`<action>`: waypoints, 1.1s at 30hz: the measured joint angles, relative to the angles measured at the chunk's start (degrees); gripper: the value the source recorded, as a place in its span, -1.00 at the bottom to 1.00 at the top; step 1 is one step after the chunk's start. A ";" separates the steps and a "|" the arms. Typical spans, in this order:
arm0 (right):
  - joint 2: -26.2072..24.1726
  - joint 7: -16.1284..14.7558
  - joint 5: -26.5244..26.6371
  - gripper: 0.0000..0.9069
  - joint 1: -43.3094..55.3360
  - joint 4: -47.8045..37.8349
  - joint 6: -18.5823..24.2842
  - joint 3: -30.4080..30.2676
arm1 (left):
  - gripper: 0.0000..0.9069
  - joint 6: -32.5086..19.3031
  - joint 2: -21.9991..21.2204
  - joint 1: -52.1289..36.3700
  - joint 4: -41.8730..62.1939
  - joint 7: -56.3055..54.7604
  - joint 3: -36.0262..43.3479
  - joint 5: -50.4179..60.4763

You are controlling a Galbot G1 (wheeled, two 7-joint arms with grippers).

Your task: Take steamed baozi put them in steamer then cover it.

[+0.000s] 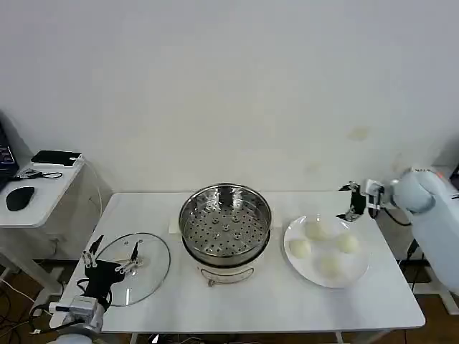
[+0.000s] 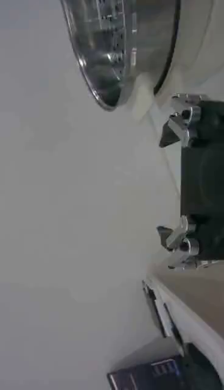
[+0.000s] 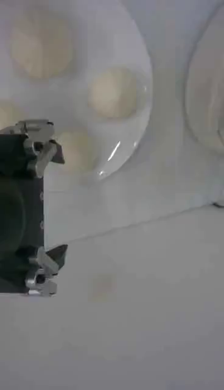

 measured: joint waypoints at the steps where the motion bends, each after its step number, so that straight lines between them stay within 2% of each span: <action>1: 0.72 -0.51 -1.09 1.00 0.60 -0.95 0.30 -0.83 | 1.00 0.19 -0.15 0.06 -0.21 -0.22 -0.21 -0.28; 7: 3.83 -2.47 -6.10 1.00 2.44 -4.91 1.65 -3.47 | 1.00 0.80 0.09 0.95 -1.21 -0.34 -1.25 -1.18; 14: 6.37 -3.83 -9.13 1.00 3.15 -7.87 2.40 -4.73 | 1.00 1.06 -0.16 0.76 -1.07 -0.33 -1.14 -1.39; 23: 8.46 -3.99 -12.31 1.00 2.79 -10.52 3.07 -5.16 | 1.00 1.40 -0.14 0.47 -0.66 -0.12 -1.54 -1.55; 33: 10.05 -2.61 -14.43 1.00 2.16 -12.90 3.02 -5.01 | 1.00 1.68 0.07 -0.06 -0.41 -0.32 -1.37 -1.72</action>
